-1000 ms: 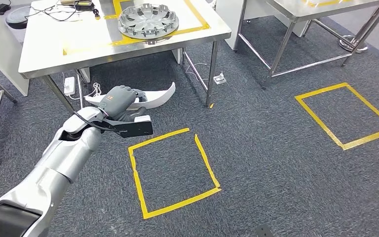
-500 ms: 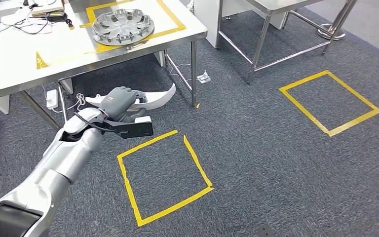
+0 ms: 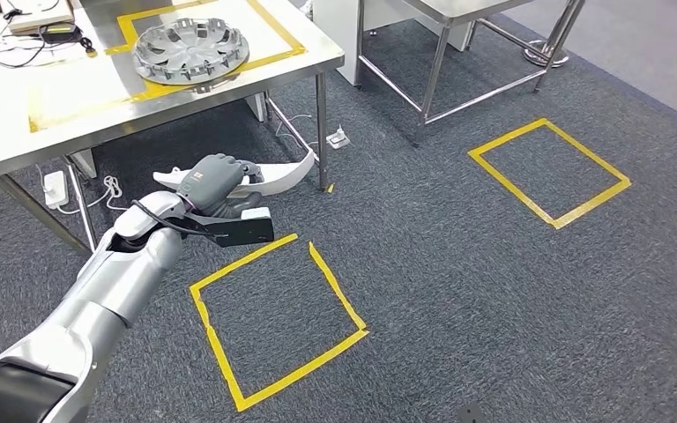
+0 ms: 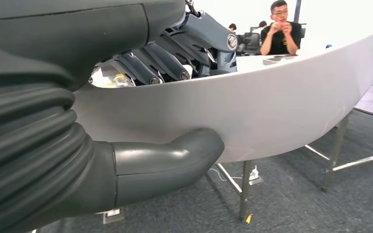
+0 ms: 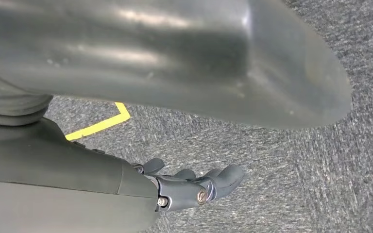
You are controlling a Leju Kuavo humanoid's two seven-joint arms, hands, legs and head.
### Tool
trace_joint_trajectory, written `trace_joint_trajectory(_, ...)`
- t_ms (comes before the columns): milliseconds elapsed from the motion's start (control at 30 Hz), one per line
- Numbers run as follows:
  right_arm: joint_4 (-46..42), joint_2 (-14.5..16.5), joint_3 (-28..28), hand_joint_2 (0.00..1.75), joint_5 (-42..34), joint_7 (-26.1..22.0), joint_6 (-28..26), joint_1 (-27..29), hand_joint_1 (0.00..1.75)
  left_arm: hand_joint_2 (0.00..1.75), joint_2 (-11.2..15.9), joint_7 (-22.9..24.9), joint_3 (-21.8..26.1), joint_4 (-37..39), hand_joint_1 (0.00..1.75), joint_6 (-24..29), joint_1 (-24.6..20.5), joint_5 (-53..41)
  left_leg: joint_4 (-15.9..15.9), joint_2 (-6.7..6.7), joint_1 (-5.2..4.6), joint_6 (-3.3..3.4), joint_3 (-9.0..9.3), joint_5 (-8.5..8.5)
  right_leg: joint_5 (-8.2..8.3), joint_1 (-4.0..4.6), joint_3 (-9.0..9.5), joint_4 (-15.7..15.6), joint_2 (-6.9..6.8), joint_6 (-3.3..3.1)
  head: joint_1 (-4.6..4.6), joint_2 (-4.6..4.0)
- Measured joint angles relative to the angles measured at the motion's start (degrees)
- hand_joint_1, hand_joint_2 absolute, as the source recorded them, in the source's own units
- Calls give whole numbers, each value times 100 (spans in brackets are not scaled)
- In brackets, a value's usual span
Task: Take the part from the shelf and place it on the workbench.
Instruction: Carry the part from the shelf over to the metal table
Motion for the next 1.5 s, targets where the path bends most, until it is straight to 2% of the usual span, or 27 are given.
trace_joint_trajectory(33, 0, -1, 0, 0, 2, -3, -1, -8, 0, 175, 3, 0, 2, -4, 171, -4, -5, 0, 8, 38, -15, -27, 16, -23, 76, 20, 166, -313, -82, -34, -3, 0)
trace_joint_trajectory(100, 0, -1, 0, 0, 2, -5, -1, -18, 0, 175, 3, 0, 5, -10, 171, -8, -13, 1, 2, 106, -41, -92, 52, -66, 50, 60, 281, -543, -149, -109, -5, 0)
trace_joint_trajectory(167, 0, 1, 0, 0, 2, -8, -2, -7, 0, 175, -5, 1, 8, -20, 171, -10, -22, 2, -14, 153, -41, -161, 97, -103, 47, 40, 321, -567, -56, -173, -6, 0)
trace_joint_trajectory(233, 0, 3, -1, 0, 2, -13, -3, 3, 0, 175, -9, 0, 12, -36, 171, -13, -37, 3, 183, 33, -29, -227, 30, -216, 38, 2, 398, -598, 21, -239, -20, 0)
trace_joint_trajectory(333, 0, 5, -2, 0, 2, -23, -5, -9, 0, 175, 2, -2, 31, -29, 171, -19, -19, 3, 1203, -177, -5, -281, -534, -585, -29, -14, 498, -606, 141, -304, -35, 0)
trace_joint_trajectory(367, 0, 5, -2, 0, 2, -24, -4, -7, 0, 175, 4, -1, 37, -20, 171, -22, 5, 3, 1488, -188, 0, -287, -732, -619, -65, -14, 539, -605, 196, -307, -35, 0)
trace_joint_trajectory(400, 0, 6, -2, 0, 2, -25, -3, 2, 0, 175, 6, -1, 39, -13, 171, -25, 25, 3, 1585, -192, 4, -286, -849, -542, -105, -14, 587, -603, 255, -303, -35, 0)
trace_joint_trajectory(433, 0, 7, -2, 0, 2, -27, -2, 11, 0, 175, 7, 1, 42, -9, 171, -26, 37, 3, 1456, -199, 7, -276, -857, -345, -149, -14, 643, -602, 311, -294, -37, 0)
trace_joint_trajectory(500, 0, 9, -2, 0, 2, -35, -2, 25, 0, 175, 13, 2, 51, -2, 171, -27, 35, 3, 736, -282, 10, -231, -636, 196, -249, -18, 755, -604, 407, -263, -34, 0)
trace_joint_trajectory(533, 0, 12, -3, 0, 2, -38, -2, 24, 0, 175, 18, 2, 57, 2, 171, -30, 28, 2, 378, -344, 6, -204, -491, 357, -295, -17, 788, -603, 447, -235, -32, 0)
trace_joint_trajectory(600, 0, 16, -3, 0, 2, -41, -2, 17, 0, 175, 13, 1, 64, 9, 171, -37, 20, 2, 11, -430, -17, -148, -322, 376, -342, -33, 806, -611, 503, -161, -25, 0)
trace_joint_trajectory(667, -1, 15, -4, 0, 2, -42, -1, 16, 0, 175, -11, 0, 69, 1, 171, -40, 10, 3, -78, -393, -30, -80, -238, 284, -329, -50, 822, -599, 524, -89, -24, 0)
trace_joint_trajectory(733, -1, 22, -4, 0, 5, -49, 1, 15, 0, 175, -26, -1, 81, -13, 171, -40, -14, 3, -130, -355, -9, -4, -120, 233, -300, -41, 703, -338, 412, -45, -16, 0)
trace_joint_trajectory(800, 0, 28, -3, 0, 9, -57, -1, -4, 0, 175, -35, -2, 90, -18, 171, -44, -33, 3, -149, -326, 4, 39, -8, 162, -390, -32, 284, 306, 251, -10, -7, 0)
trace_joint_trajectory(833, 0, 28, -3, 0, 9, -57, -6, -10, 0, 175, -38, -3, 90, -13, 171, -47, -33, 3, -149, -311, 3, 47, 37, 115, -506, -32, 15, 656, 208, 7, -5, 0)
trace_joint_trajectory(900, 0, 26, -4, 0, 9, -56, -31, 1, 0, 175, -41, -2, 90, 3, 171, -55, -12, 2, -141, -288, 2, 46, 142, 12, -654, -32, -372, 992, 184, 31, -5, 0)
trace_joint_trajectory(933, 0, 26, -4, 0, 12, -56, -60, 11, 0, 175, -43, -2, 90, 12, 171, -56, -4, 1, -135, -280, 2, 39, 206, -44, -567, -31, -428, 879, 178, 35, -5, 0)
trace_joint_trajectory(1033, 0, 26, -4, 0, 24, -58, -177, 24, 0, 175, -51, -4, 90, 28, 171, -54, -2, 1, -114, -255, -7, -12, 401, -229, 214, -15, -163, -222, 124, -10, -6, 0)
trace_joint_trajectory(1067, 0, 26, -3, 0, 28, -57, -204, 20, 0, 175, -53, -4, 90, 32, 171, -54, -6, 0, -113, -248, -18, -41, 440, -283, 370, 0, -73, -485, 105, -47, -9, 0)
trace_joint_trajectory(1100, 0, 26, -3, 0, 31, -57, -219, 16, 0, 175, -54, -3, 91, 36, 171, -54, -10, -3, -114, -245, -29, -75, 471, -320, 443, 14, -29, -618, 95, -90, -10, 0)
trace_joint_trajectory(1200, 0, 30, -4, 0, 35, -58, -234, 10, 0, 175, -55, -7, 92, 32, 171, -49, -22, -9, -52, -241, -38, -178, 528, -354, 402, 10, 59, -650, 122, -229, -11, 0)
trace_joint_trajectory(1267, 0, 31, -4, 0, 30, -63, -238, 7, 0, 175, -55, -7, 93, 28, 171, -43, -36, -10, 331, -241, -25, -224, 334, -421, 353, -4, 151, -659, 140, -306, -16, 0)
trace_joint_trajectory(1367, 0, 30, -4, 0, 20, -66, -250, 6, 0, 175, -55, -7, 95, 45, 171, -38, -13, -11, 1340, -241, -12, -275, -343, -804, 240, -2, 268, -661, 165, -353, -19, 0)
trace_joint_trajectory(1400, 0, 30, -4, 0, 22, -64, -254, 8, 0, 175, -54, -7, 95, 57, 171, -38, 2, -13, 1488, -241, -11, -280, -502, -881, 199, 0, 314, -660, 180, -354, -20, 0)
trace_joint_trajectory(1433, 0, 31, -4, 0, 25, -62, -253, 9, 0, 175, -51, -7, 95, 67, 171, -38, 11, -15, 1450, -241, -12, -274, -573, -831, 159, 2, 366, -657, 192, -350, -20, 0)
trace_joint_trajectory(1467, 0, 31, -4, 0, 27, -62, -250, 10, 0, 175, -39, -7, 96, 74, 171, -34, 13, -16, 1220, -232, -14, -256, -551, -638, 115, 4, 426, -655, 193, -344, -21, 0)
trace_joint_trajectory(1500, 0, 32, -4, 0, 28, -61, -247, 13, 0, 175, -28, -7, 98, 77, 171, -30, 11, -17, 841, -187, -24, -220, -456, -328, 67, 8, 493, -653, 188, -334, -22, 0)
